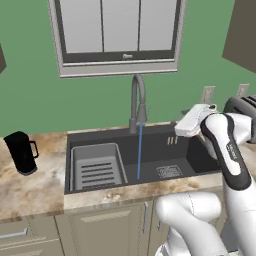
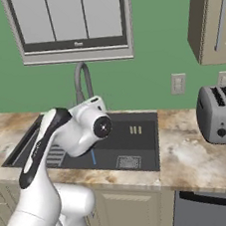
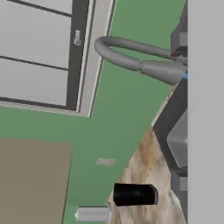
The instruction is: Turn on the sink faucet and place the jug under the water for a few seconds to fill it up.
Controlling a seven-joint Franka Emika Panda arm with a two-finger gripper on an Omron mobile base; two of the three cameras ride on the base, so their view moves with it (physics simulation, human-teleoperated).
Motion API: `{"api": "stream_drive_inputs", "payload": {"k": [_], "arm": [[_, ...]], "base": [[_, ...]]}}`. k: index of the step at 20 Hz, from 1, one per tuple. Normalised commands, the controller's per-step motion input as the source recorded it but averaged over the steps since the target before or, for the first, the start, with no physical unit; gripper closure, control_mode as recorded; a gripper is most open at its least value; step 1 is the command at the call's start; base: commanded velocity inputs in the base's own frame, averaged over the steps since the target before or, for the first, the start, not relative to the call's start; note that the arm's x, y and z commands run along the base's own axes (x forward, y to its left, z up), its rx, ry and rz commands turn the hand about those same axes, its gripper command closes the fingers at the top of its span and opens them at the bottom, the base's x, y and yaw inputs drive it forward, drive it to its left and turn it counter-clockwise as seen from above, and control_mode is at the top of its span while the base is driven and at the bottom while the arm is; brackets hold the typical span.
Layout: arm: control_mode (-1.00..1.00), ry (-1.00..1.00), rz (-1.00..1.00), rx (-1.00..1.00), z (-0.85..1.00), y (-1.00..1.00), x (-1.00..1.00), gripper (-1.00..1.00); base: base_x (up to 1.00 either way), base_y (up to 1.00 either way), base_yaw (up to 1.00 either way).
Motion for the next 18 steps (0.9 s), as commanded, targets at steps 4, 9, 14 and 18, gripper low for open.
{"api": "stream_drive_inputs", "payload": {"k": [4,9,14,18], "arm": [[-1.0,-0.17,0.33,-0.37,0.48,0.99,-0.54,-1.0],[-1.0,-0.11,0.34,-0.34,0.45,0.95,-0.5,-1.0],[-1.0,-0.02,0.33,-0.27,0.03,0.97,-0.45,-1.0],[-1.0,0.0,0.22,-0.15,-0.33,0.95,-0.28,-1.0]], "base": [[0.0,0.0,0.0],[0.0,0.0,0.0],[0.0,0.0,0.0],[0.0,0.0,0.0]]}}
